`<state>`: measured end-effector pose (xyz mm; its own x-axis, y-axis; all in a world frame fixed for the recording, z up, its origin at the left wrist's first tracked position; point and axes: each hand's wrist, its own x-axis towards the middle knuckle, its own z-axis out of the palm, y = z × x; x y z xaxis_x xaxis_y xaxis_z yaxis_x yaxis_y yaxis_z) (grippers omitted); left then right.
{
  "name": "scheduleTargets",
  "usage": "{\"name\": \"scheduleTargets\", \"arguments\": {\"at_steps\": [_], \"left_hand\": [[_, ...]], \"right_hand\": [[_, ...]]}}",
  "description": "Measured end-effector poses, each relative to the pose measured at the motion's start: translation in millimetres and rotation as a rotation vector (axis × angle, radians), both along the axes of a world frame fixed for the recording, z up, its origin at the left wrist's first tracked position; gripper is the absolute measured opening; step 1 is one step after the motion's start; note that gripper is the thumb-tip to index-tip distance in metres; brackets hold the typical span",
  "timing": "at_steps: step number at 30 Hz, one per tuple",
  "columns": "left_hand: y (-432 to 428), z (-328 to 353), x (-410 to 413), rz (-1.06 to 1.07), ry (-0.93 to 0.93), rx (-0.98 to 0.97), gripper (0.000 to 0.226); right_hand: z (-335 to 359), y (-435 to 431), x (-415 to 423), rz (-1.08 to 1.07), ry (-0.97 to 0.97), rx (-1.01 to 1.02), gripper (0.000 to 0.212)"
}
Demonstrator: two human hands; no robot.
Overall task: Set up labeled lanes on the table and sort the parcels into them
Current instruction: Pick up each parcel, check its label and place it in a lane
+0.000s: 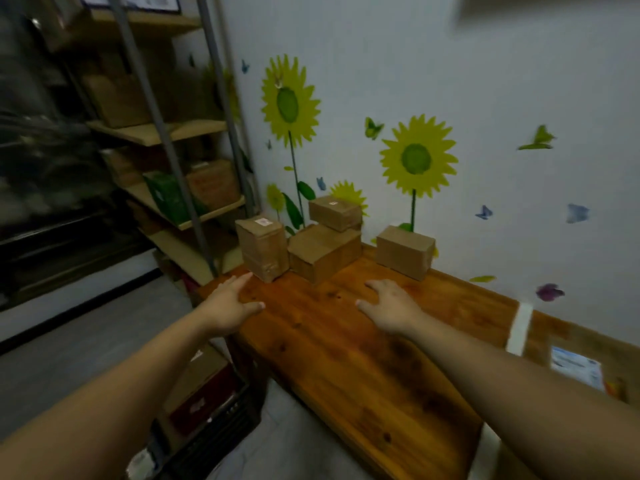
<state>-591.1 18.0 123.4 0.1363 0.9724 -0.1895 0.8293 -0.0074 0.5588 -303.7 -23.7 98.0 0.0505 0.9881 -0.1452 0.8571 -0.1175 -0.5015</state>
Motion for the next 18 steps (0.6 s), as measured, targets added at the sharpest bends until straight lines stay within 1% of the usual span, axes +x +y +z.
{"name": "scheduleTargets", "arguments": {"at_steps": [3, 7, 10, 13, 18], "left_hand": [[53.9, 2.9, -24.1, 0.014, 0.048, 0.010, 0.077], [137.9, 7.6, -50.9, 0.045, 0.064, 0.068, 0.076], [203.1, 7.0, -71.6, 0.008, 0.078, 0.081, 0.075], [261.9, 2.4, -93.0, -0.036, 0.039, 0.056, 0.073], [347.4, -5.8, -108.1, -0.108, 0.069, -0.001, 0.071]], "right_hand": [[7.6, 57.8, -28.5, 0.018, -0.004, 0.014, 0.064], [11.6, 136.2, -69.3, -0.008, -0.005, 0.051, 0.065], [8.2, 189.4, -100.0, -0.040, -0.019, 0.062, 0.065], [1.8, 235.9, -128.7, -0.084, 0.001, 0.021, 0.064], [-7.3, 291.5, -157.0, -0.191, 0.077, -0.040, 0.064]]}}
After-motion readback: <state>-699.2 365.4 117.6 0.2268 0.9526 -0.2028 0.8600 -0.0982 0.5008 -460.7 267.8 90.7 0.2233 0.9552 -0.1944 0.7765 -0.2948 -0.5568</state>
